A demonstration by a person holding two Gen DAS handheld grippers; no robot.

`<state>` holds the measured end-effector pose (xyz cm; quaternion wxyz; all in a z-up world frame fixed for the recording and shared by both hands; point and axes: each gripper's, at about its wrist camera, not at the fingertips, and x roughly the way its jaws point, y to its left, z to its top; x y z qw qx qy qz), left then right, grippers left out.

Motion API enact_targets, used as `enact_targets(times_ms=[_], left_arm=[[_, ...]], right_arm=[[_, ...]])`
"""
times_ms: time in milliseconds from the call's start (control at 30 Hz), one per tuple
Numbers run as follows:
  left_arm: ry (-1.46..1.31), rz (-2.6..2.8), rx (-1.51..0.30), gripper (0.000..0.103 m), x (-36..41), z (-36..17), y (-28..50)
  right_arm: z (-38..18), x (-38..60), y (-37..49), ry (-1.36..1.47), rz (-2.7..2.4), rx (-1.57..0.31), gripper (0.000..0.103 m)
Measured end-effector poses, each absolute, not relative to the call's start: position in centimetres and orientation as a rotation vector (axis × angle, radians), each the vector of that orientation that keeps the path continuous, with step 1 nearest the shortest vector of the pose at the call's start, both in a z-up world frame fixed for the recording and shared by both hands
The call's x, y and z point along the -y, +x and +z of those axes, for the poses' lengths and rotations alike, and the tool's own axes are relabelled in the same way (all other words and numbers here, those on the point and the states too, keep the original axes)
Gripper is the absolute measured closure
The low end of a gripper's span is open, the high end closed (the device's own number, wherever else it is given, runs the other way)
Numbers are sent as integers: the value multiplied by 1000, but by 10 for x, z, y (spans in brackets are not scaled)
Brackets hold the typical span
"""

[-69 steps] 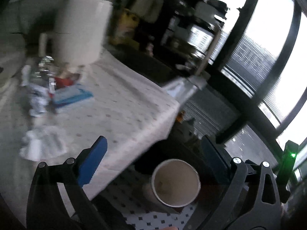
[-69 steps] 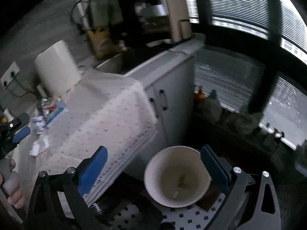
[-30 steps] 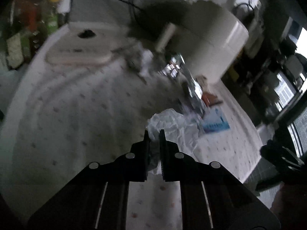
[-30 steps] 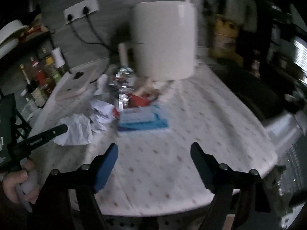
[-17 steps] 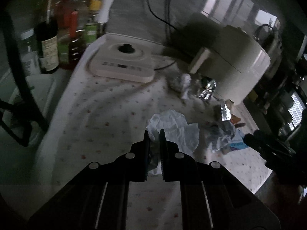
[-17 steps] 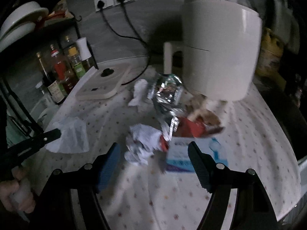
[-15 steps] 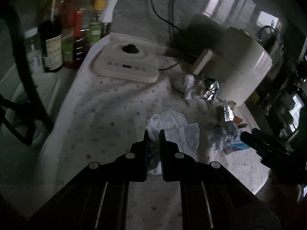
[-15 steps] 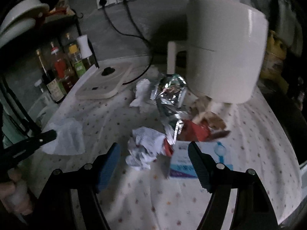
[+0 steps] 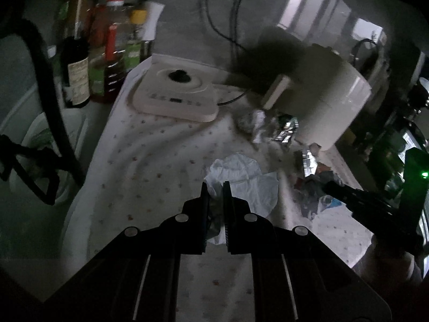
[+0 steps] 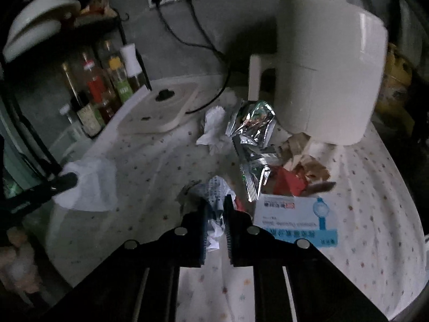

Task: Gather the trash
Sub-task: 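Carry the tissue with the left gripper toward the white bin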

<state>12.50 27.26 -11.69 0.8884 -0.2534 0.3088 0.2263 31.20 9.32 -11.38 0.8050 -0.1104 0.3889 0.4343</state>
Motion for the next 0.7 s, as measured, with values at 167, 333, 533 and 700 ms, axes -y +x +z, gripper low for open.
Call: enact_targets(times_ms=[167, 333, 533, 700], left_arm=[[-502, 415, -632, 93, -258, -107, 131], [-482, 354, -624, 93, -237, -99, 134], [-456, 280, -627, 93, -210, -93, 139], [-437, 219, -633, 93, -188, -91, 143]], right_arm=[[-95, -61, 296, -214, 906, -788, 91], [-87, -27, 287, -186, 846, -785, 91], [-81, 24, 278, -139, 756, -786, 91], [-75, 60, 270, -98, 698, -791, 91]])
